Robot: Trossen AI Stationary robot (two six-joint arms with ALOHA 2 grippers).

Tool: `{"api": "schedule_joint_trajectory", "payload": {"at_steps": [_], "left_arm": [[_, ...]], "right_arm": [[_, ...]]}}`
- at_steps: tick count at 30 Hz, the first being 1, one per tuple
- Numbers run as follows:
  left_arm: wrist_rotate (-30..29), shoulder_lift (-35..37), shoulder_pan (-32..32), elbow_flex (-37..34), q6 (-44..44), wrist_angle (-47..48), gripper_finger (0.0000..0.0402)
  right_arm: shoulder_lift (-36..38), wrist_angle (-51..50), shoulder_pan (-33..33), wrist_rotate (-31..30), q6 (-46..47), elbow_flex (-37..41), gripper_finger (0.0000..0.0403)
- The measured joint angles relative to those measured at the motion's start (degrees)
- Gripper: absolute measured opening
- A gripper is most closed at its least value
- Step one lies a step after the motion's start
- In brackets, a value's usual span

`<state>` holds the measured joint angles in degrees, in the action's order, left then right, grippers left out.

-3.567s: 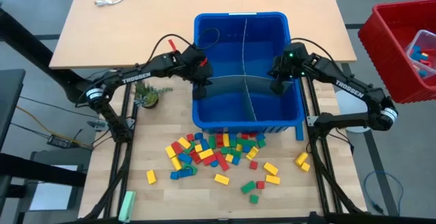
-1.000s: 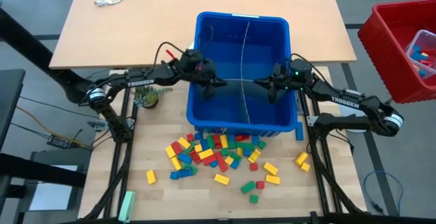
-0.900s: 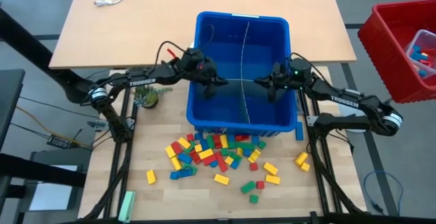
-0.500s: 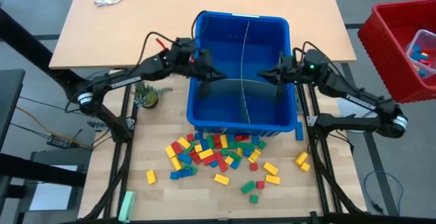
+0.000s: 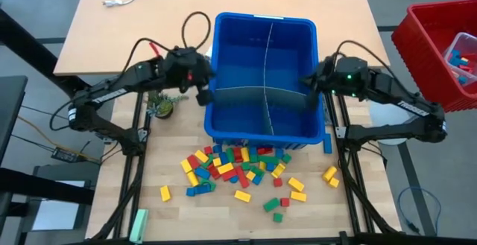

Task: Sort blocks
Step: Assemble the blue bin using gray bin divider

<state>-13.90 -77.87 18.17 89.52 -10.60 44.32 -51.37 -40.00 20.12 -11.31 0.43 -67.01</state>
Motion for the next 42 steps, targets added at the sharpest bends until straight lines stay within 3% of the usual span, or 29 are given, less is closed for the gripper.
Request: {"api": "schedule_joint_trajectory", "payload": {"at_steps": [3, 5, 12, 19, 27, 38, 42], "left_arm": [[-3.46, -0.07, 3.25, -0.04, 4.04, -1.19, 0.002], [-3.28, -0.53, 6.57, -0.04, 6.46, -0.61, 0.004], [9.98, -5.05, 16.61, -0.09, 18.27, -1.55, 0.0156], [11.78, -10.32, 20.87, -0.09, 26.4, -1.79, 0.0235], [9.03, -14.83, 21.35, -0.07, 27.81, -5.3, 0.0243], [7.36, -20.77, 22.3, -0.04, 25.88, -9.75, 0.0242], [7.95, -22.5, 23.51, 0.22, 26.47, -10.28, 0.0214]], "right_arm": [[-0.89, -0.35, 2.09, -9.26, -0.04, -1.03, 0.0002], [-1.59, -0.83, 4.94, -11.35, -0.07, -1.6, 0.001], [-4.37, -5.27, 18.7, -4.16, 5.0, -1.57, 0.0113], [-9.55, -9.55, 32.82, 4.11, 5.51, -1.57, 0.0216], [-15.05, -13.08, 39.56, 15.08, 5.8, -1.54, 0.0252], [-21.48, -12.69, 41.93, 15.4, 7.01, -1.5, 0.0232], [-24.45, -10.84, 42.11, 16.05, 5.81, -1.58, 0.0205]]}}
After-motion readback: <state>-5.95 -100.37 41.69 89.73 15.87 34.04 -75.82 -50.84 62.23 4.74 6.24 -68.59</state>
